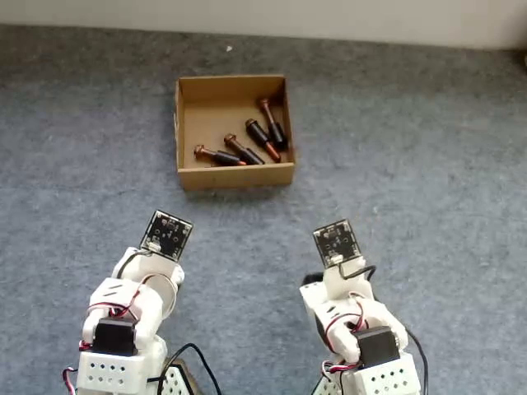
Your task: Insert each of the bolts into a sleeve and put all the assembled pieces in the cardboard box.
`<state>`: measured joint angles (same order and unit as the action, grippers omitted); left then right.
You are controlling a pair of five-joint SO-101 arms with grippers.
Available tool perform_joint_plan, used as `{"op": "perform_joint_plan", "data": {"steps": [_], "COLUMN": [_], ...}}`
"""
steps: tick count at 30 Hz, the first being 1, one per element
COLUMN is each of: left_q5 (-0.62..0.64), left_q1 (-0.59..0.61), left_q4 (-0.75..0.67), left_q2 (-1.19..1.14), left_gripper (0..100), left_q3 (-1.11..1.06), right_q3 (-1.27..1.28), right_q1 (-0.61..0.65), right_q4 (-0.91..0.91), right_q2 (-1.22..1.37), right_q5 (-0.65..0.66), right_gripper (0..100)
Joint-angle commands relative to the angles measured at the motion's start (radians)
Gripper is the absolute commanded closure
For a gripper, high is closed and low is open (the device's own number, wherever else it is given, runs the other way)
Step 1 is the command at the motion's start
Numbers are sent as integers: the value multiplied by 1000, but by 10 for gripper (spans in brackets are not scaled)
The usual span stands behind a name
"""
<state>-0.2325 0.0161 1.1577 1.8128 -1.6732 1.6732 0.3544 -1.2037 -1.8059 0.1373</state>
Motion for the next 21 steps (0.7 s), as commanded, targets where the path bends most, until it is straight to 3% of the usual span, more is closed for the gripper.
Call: {"op": "perform_joint_plan", "data": {"steps": [1, 21], "left_q5": [-9, -8], "left_q1": [7, 1], "left_q4": [94, 163], "left_q2": [2, 2], "left_gripper": [993, 994], "left_q3": [-24, -22], "right_q3": [116, 116], "right_q1": [-8, -8], "right_q4": [-36, -36], "right_q2": [-7, -7], "right_q5": [-5, -5], "right_gripper": [990, 990]}}
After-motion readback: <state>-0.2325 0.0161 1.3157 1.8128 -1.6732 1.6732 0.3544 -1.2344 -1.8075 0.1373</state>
